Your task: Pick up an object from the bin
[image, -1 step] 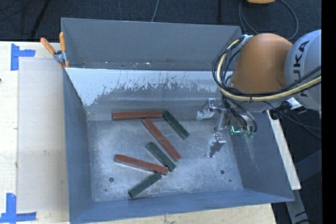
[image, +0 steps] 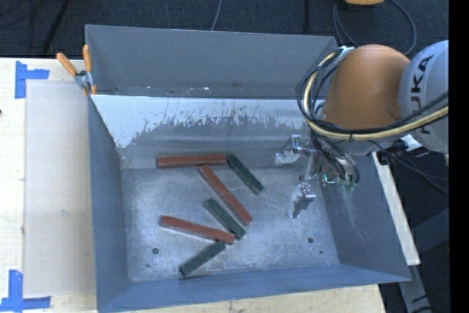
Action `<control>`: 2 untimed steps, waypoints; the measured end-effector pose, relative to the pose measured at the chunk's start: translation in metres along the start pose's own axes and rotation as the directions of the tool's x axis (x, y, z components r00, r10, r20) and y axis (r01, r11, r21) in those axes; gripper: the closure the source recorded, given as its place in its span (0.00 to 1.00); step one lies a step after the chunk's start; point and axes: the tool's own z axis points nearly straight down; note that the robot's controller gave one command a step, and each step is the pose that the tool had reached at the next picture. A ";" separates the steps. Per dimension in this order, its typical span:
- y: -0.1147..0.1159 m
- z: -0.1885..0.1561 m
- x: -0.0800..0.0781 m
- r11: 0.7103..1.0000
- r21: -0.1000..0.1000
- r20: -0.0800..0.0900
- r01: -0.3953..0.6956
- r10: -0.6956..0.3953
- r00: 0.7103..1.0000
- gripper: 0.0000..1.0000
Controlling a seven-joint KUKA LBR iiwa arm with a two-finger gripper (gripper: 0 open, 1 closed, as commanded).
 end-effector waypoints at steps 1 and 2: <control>0.012 0.040 -0.012 1.000 0.001 0.010 0.017 -0.017 1.000 0.00; -0.002 0.108 -0.058 0.998 0.000 0.012 0.063 -0.063 0.998 1.00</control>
Offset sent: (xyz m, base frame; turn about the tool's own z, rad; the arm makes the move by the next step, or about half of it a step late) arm 0.0533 -0.0027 -0.1140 -0.0624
